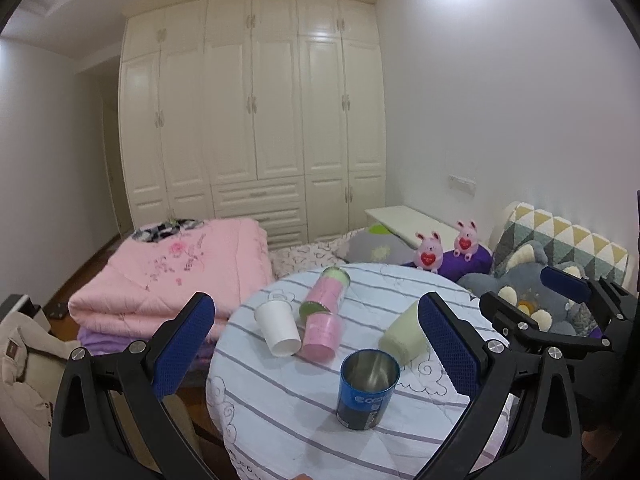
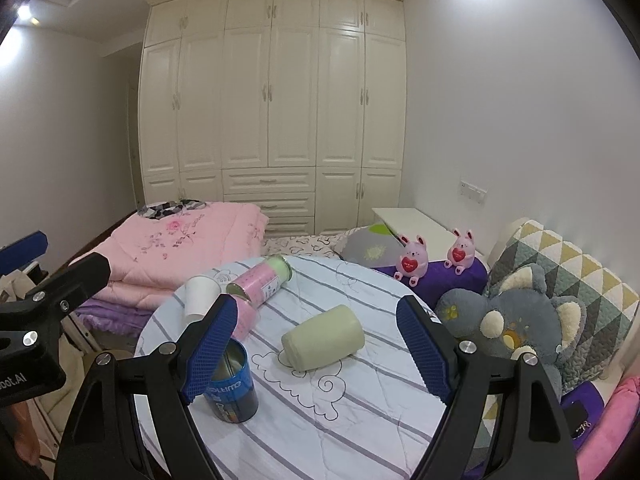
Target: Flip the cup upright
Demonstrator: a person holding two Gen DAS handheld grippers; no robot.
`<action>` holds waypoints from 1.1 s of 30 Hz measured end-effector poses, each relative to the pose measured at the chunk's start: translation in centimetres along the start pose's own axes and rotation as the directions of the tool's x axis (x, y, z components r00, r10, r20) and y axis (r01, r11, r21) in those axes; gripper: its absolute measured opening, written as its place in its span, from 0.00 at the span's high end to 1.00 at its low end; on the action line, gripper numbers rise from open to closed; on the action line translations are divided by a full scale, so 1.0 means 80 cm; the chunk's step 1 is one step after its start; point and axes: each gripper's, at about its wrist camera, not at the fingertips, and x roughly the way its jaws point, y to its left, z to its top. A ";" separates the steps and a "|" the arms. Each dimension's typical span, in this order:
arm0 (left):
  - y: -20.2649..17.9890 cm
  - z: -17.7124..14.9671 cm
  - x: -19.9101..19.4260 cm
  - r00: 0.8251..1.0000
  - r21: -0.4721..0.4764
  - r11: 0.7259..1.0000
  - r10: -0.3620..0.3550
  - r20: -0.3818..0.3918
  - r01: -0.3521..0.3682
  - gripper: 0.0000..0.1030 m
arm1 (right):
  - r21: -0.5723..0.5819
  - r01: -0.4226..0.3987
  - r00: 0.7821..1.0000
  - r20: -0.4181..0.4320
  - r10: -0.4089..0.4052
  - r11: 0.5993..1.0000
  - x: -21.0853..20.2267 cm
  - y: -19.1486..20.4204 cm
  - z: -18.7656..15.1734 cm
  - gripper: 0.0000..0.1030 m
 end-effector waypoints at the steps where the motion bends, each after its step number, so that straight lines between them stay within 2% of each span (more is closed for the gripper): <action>1: -0.002 0.001 -0.003 1.000 0.003 1.000 0.002 0.005 -0.002 0.00 | 0.002 -0.002 1.000 0.009 0.002 1.000 -0.003 0.000 0.000 0.19; 9: -0.011 0.000 -0.020 0.999 0.003 1.000 0.004 0.050 -0.005 0.00 | 0.007 -0.001 0.996 0.094 0.001 1.000 -0.022 -0.002 -0.002 0.19; 13: -0.017 -0.002 -0.022 0.999 0.000 1.000 -0.013 0.042 0.013 0.00 | 0.015 0.003 0.993 0.115 -0.005 1.000 -0.026 -0.006 -0.007 0.19; 33: -0.037 -0.005 -0.017 1.000 0.027 0.999 -0.023 0.015 0.022 0.00 | 0.054 0.016 0.997 0.075 -0.020 0.998 -0.024 -0.029 -0.018 0.19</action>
